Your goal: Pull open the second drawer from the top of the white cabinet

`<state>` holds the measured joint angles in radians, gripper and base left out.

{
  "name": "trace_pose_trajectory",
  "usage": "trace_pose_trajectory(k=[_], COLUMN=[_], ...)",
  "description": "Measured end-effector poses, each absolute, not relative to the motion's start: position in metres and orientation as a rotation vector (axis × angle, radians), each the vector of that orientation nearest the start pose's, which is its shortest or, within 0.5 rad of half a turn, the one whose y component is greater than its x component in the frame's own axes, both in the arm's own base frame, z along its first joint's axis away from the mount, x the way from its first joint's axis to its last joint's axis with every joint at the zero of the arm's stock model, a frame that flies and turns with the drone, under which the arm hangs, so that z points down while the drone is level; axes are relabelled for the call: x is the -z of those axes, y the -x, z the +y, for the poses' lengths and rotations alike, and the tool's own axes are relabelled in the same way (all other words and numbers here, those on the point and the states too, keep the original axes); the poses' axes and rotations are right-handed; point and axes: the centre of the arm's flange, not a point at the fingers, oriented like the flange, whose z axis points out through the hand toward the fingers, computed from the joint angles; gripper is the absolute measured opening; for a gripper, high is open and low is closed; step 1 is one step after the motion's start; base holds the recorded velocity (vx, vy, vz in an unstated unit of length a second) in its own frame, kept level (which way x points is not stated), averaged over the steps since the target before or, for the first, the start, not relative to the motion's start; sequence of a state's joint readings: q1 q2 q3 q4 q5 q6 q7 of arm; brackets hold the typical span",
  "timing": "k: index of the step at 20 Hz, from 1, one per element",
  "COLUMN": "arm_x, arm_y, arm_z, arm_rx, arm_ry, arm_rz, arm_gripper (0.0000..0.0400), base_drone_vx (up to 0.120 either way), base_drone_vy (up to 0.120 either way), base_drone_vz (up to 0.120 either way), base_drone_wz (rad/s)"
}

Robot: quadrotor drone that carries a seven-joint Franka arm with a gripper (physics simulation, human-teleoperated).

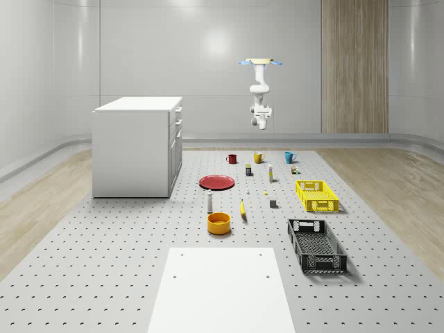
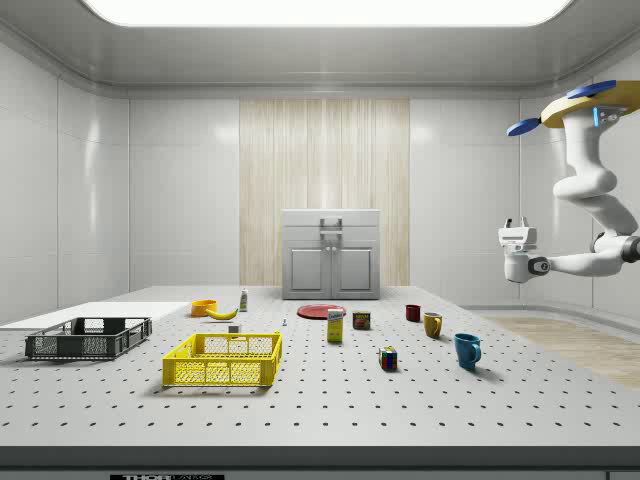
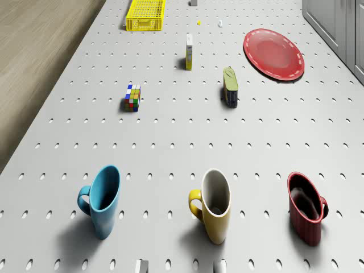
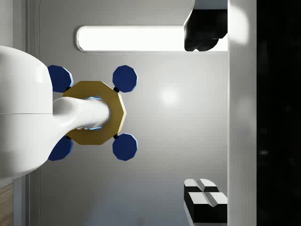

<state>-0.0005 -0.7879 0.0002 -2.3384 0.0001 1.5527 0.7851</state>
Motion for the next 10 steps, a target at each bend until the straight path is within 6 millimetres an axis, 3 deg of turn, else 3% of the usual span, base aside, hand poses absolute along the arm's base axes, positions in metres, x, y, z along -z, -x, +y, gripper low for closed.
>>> trace_pose_trajectory(k=[3, 8, 10], arm_x=[-0.62, -0.654, -0.664], arm_y=[-0.301, -0.302, -0.303], arm_z=[0.0, 0.0, 0.0], arm_rx=[0.007, 0.012, 0.015], arm_ry=[2.901, 2.899, 2.899], arm_rz=[1.202, 1.201, 1.201], arm_gripper=[0.0337, 0.0311, 0.0306], base_drone_vx=[0.0, 0.0, 0.02], base_drone_vy=[0.0, 0.0, -0.08], base_drone_vz=[0.0, 0.0, 0.0], base_drone_wz=[0.0, 0.0, 0.0])
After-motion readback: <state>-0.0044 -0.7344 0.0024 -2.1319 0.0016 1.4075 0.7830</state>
